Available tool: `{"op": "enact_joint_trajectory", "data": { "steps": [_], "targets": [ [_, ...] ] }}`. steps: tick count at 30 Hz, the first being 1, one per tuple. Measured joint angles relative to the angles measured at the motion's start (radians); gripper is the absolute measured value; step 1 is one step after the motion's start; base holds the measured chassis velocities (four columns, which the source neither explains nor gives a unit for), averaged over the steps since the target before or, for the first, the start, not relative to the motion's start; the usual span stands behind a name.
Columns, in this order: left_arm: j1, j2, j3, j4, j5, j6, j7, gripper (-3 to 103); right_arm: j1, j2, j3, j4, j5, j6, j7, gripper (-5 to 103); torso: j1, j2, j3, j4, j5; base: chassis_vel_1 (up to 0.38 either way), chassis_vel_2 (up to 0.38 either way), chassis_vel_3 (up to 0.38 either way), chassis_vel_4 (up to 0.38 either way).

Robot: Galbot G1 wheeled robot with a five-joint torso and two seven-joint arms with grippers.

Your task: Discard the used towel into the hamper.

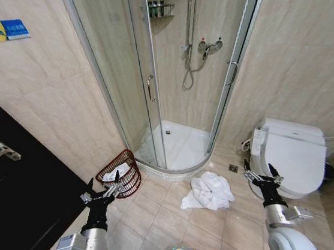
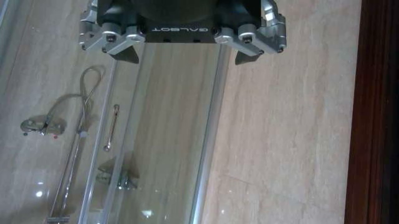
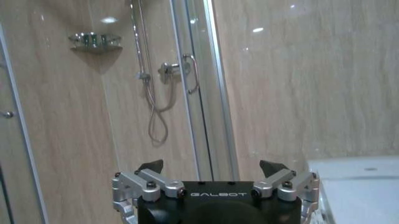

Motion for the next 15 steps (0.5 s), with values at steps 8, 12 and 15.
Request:
{"op": "enact_joint_trajectory", "data": {
  "steps": [8, 12, 15],
  "targets": [
    [0.0, 0.0, 0.0, 0.0, 0.0, 0.0, 0.0, 100, 0.005, 0.006, -0.004, -0.021, 0.011, 0.02, 0.0, 100, -0.025, -0.054, -0.029, 0.0, 0.0, 0.0, 0.0, 0.0, 0.0],
    [0.0, 0.0, 0.0, 0.0, 0.0, 0.0, 0.0, 100, 0.01, 0.008, -0.004, -0.03, 0.019, 0.04, 0.0, 100, -0.04, -0.085, -0.045, 0.0, 0.0, 0.0, 0.0, 0.0, 0.0],
    [0.0, 0.0, 0.0, 0.0, 0.0, 0.0, 0.0, 100, 0.012, 0.008, -0.004, -0.035, 0.019, 0.05, -0.002, 100, -0.047, -0.1, -0.053, 0.0, -0.0001, 0.0, 0.0, 0.0, 0.0]
  ]
}}
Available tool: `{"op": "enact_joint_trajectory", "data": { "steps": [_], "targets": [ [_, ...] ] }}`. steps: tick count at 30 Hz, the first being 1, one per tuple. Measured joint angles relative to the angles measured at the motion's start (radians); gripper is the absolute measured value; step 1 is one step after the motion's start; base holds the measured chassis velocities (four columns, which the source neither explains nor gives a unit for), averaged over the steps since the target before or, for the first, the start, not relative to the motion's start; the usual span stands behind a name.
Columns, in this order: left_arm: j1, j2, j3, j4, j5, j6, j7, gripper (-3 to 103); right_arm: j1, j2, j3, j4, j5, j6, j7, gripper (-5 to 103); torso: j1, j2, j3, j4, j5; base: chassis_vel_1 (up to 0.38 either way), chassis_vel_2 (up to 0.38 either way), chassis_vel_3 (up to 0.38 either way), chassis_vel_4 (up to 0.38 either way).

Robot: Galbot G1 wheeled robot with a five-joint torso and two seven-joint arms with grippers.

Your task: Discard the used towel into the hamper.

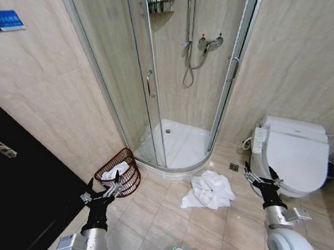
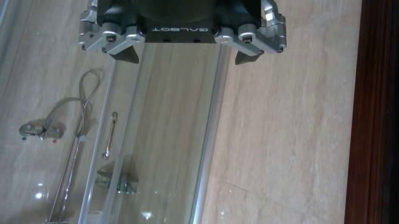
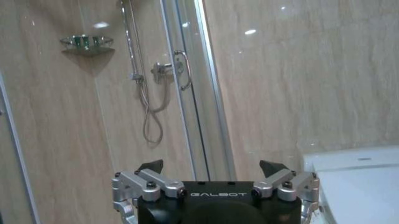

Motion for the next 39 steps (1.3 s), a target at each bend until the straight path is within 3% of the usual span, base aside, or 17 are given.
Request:
{"op": "enact_joint_trajectory", "data": {
  "steps": [22, 39],
  "targets": [
    [0.0, 0.0, 0.0, 0.0, 0.0, 0.0, 0.0, 100, 0.009, 0.006, -0.002, -0.025, -0.005, 0.018, 0.0, 100, -0.056, -0.12, -0.064, 0.0001, 0.0, 0.0, 0.0, 0.0, 0.0],
    [0.0, 0.0, 0.0, 0.0, 0.0, 0.0, 0.0, 100, 0.027, 0.011, -0.017, -0.138, -0.011, 0.016, 0.02, 100, -0.099, -0.212, -0.113, -0.0001, 0.0, -0.007, 0.003, 0.005, -0.004]
  ]
}}
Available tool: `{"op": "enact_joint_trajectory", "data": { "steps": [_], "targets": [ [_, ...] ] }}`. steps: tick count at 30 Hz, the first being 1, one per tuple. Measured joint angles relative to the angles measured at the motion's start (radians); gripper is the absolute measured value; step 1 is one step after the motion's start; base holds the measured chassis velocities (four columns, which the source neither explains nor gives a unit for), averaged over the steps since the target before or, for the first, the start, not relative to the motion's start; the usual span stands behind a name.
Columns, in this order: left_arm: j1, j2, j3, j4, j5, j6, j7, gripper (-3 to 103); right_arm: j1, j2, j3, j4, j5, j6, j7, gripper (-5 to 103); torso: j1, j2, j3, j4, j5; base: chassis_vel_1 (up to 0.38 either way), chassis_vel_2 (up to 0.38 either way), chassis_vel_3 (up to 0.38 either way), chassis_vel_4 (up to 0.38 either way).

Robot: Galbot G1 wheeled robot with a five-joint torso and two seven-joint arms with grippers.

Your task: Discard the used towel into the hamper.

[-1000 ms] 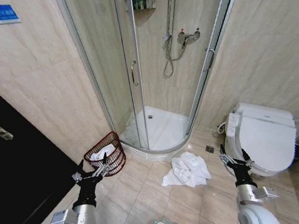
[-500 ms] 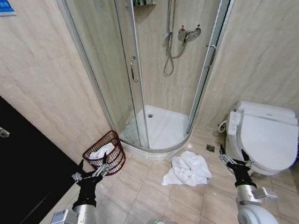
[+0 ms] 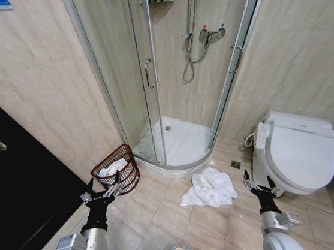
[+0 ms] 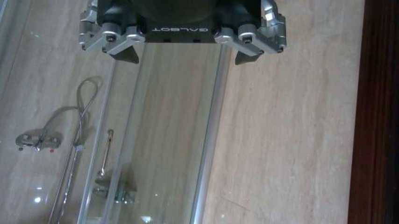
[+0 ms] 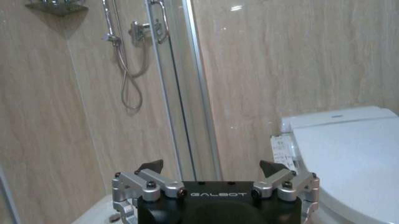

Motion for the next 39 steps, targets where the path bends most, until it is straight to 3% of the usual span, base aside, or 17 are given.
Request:
{"op": "enact_joint_trajectory", "data": {
  "steps": [9, 15, 25, 32, 39],
  "targets": [
    [0.0, 0.0, 0.0, 0.0, 0.0, 0.0, 0.0, 100, 0.005, 0.005, -0.004, -0.021, -0.014, 0.043, -0.009, 100, -0.02, -0.044, -0.023, 0.0001, 0.0, -0.121, 0.118, 0.116, -0.115],
    [0.0, 0.0, 0.0, 0.0, 0.0, 0.0, 0.0, 100, 0.001, 0.012, -0.005, -0.042, -0.069, 0.071, -0.052, 100, -0.023, -0.052, -0.026, 0.0004, 0.0, -0.157, 0.169, 0.143, -0.128],
    [0.0, 0.0, 0.0, 0.0, 0.0, 0.0, 0.0, 100, 0.035, -0.038, 0.002, -0.184, 0.052, -0.01, -0.038, 100, -0.041, -0.089, -0.045, 0.0004, 0.0, 0.014, -0.008, -0.011, 0.015],
    [0.0, 0.0, 0.0, 0.0, 0.0, 0.0, 0.0, 100, 0.093, -0.091, -0.014, -0.27, 0.086, -0.06, -0.055, 100, -0.049, -0.106, -0.054, 0.0006, 0.0003, 0.015, -0.007, -0.007, 0.012],
    [0.0, 0.0, 0.0, 0.0, 0.0, 0.0, 0.0, 100, 0.098, -0.065, -0.017, -0.263, 0.061, -0.013, -0.077, 100, -0.068, -0.144, -0.073, 0.0002, -0.0001, 0.0, 0.0, 0.0, 0.0]
  ]
}}
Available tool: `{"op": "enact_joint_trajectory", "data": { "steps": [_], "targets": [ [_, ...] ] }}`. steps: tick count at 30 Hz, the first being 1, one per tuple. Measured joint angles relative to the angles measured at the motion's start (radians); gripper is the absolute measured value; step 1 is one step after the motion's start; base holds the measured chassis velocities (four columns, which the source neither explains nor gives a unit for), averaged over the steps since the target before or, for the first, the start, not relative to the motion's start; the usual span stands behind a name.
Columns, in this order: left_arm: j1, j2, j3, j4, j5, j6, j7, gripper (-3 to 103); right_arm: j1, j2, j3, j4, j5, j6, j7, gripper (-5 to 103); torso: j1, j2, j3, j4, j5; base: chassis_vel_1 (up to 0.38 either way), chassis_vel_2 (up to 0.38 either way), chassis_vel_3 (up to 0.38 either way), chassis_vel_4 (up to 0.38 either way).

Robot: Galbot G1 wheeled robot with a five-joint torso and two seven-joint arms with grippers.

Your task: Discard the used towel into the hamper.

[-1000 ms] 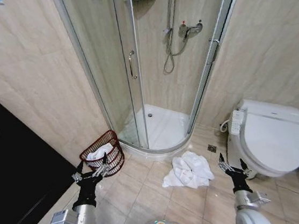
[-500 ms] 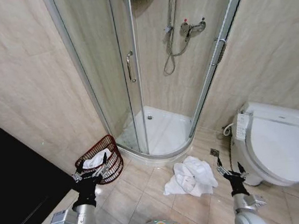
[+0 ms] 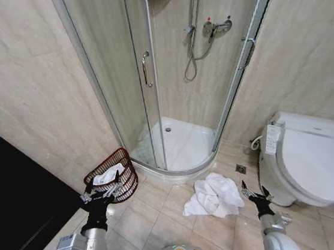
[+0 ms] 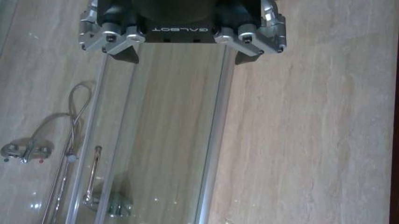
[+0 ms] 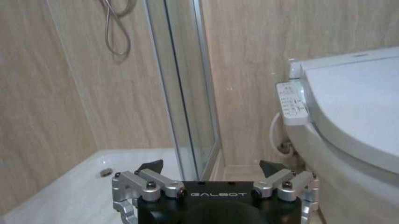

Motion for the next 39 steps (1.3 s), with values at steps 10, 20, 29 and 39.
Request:
{"op": "enact_joint_trajectory", "data": {
  "steps": [10, 20, 29, 39],
  "targets": [
    [0.0, 0.0, 0.0, 0.0, 0.0, 0.0, 0.0, 100, -0.005, -0.005, 0.003, -0.026, 0.019, 0.042, -0.004, 100, -0.019, -0.044, -0.025, 0.0001, 0.0001, 0.0, 0.0, 0.0, 0.0],
    [0.0, 0.0, 0.0, 0.0, 0.0, 0.0, 0.0, 100, 0.011, 0.004, 0.001, -0.055, 0.009, 0.055, -0.003, 100, -0.042, -0.094, -0.052, 0.0001, 0.0002, 0.0, 0.0, 0.0, 0.0],
    [0.0, 0.0, 0.0, 0.0, 0.0, 0.0, 0.0, 100, 0.006, 0.011, 0.0, -0.05, 0.008, 0.1, 0.002, 100, -0.061, -0.135, -0.074, 0.0, 0.0001, 0.0, 0.0, 0.0, 0.0],
    [0.0, 0.0, 0.0, 0.0, 0.0, 0.0, 0.0, 100, -0.004, 0.009, -0.005, -0.044, 0.03, 0.103, -0.008, 100, -0.08, -0.178, -0.098, 0.0001, 0.0001, 0.0, 0.0, 0.0, 0.0]
  ]
}}
